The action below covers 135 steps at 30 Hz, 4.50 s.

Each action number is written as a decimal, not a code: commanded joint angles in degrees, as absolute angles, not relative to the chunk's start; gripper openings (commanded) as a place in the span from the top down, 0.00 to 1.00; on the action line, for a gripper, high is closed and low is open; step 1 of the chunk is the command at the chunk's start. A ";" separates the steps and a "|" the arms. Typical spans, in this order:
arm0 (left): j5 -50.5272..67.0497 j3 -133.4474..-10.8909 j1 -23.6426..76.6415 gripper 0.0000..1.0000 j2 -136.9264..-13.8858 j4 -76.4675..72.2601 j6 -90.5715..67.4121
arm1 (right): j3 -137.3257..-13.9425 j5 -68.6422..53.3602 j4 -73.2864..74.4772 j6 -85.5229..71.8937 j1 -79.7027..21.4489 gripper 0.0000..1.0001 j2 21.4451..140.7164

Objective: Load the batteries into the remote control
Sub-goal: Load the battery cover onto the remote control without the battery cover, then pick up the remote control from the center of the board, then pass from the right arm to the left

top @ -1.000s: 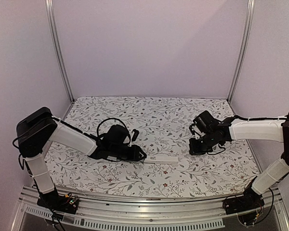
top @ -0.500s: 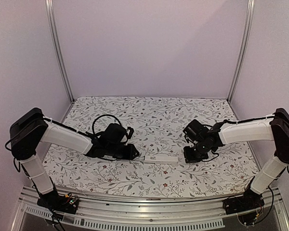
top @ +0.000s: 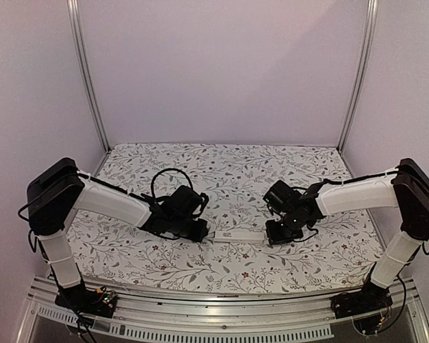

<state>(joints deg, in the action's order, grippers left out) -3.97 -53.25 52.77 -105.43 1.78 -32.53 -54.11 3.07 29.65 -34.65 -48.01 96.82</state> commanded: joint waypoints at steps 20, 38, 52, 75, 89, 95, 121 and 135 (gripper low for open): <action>-0.44 -57.51 57.41 0.90 -110.38 5.12 -27.50 | -65.33 4.15 31.15 -36.02 -53.26 1.00 107.17; -12.33 -51.02 54.81 0.71 -96.80 8.63 -27.90 | -65.15 9.53 30.68 -12.17 -48.72 0.52 95.33; -24.55 -37.22 53.52 0.03 -71.54 -3.06 -27.82 | -74.26 -16.30 20.01 27.49 -54.81 0.03 109.61; -24.82 -37.27 53.09 0.03 -70.75 -2.46 -25.78 | -81.09 -11.23 25.69 25.98 -54.87 0.72 118.01; -9.64 -30.16 55.70 0.15 -58.65 -20.31 -14.48 | -82.12 -27.40 12.09 14.66 -53.53 0.92 97.09; 4.41 -33.19 61.19 0.08 -61.18 -30.37 -5.36 | -72.68 -37.11 -14.99 2.06 -53.18 0.92 85.76; 7.62 -48.02 62.83 0.98 -75.04 -38.70 -11.78 | -68.02 -42.53 -32.12 -11.27 -53.88 0.78 83.61; -11.91 -59.71 51.80 1.00 -84.05 22.35 -25.34 | -68.07 15.93 3.07 -7.32 -48.07 0.01 76.41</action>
